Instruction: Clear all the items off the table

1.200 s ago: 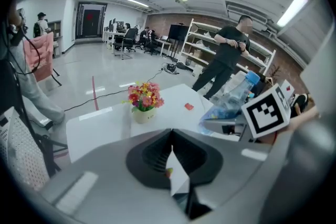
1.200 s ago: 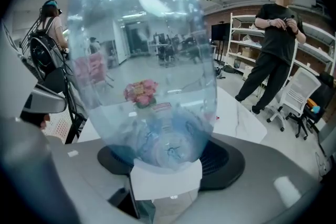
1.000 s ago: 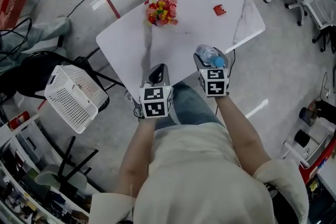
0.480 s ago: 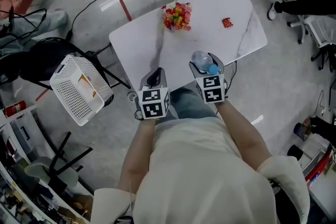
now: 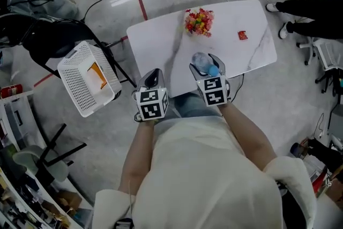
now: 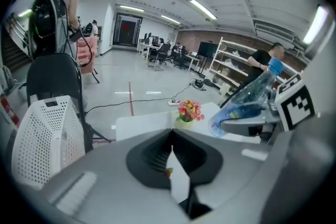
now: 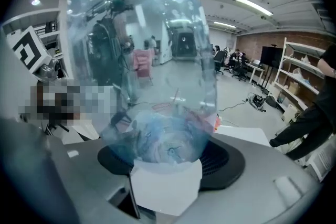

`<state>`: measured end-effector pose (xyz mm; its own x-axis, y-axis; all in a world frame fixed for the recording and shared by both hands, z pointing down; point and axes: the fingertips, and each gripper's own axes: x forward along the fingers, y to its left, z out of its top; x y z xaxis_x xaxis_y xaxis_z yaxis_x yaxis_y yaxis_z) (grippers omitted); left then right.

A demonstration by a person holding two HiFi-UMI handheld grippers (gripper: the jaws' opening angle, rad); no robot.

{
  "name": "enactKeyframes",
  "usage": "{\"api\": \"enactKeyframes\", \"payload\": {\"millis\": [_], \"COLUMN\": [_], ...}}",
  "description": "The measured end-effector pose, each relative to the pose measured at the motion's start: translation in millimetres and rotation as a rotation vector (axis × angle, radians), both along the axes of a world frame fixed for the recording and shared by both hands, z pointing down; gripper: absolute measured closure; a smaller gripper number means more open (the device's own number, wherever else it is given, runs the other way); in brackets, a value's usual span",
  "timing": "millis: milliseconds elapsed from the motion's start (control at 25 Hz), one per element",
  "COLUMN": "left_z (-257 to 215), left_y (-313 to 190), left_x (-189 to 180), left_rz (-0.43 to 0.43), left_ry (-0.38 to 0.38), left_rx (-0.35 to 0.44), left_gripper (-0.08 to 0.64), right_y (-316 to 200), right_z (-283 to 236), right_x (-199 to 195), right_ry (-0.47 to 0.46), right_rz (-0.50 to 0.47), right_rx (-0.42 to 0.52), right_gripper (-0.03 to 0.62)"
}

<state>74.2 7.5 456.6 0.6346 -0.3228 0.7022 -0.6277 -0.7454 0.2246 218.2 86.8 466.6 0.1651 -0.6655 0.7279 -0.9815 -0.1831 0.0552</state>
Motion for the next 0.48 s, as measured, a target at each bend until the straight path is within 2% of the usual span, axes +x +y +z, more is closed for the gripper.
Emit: {"api": "enactKeyframes", "payload": {"millis": [480], "left_z": [-14.4], "left_y": [-50.7], "left_x": [-80.3], "left_rz": [-0.167], "left_ry": [-0.007], "left_rx": [0.024], "left_gripper": [0.551], "right_y": [-73.7], "right_z": [-18.5], "right_x": [-77.0], "right_ry": [-0.004], "right_rz": [-0.208], "right_rx": [0.025], "right_gripper": [0.262]}}
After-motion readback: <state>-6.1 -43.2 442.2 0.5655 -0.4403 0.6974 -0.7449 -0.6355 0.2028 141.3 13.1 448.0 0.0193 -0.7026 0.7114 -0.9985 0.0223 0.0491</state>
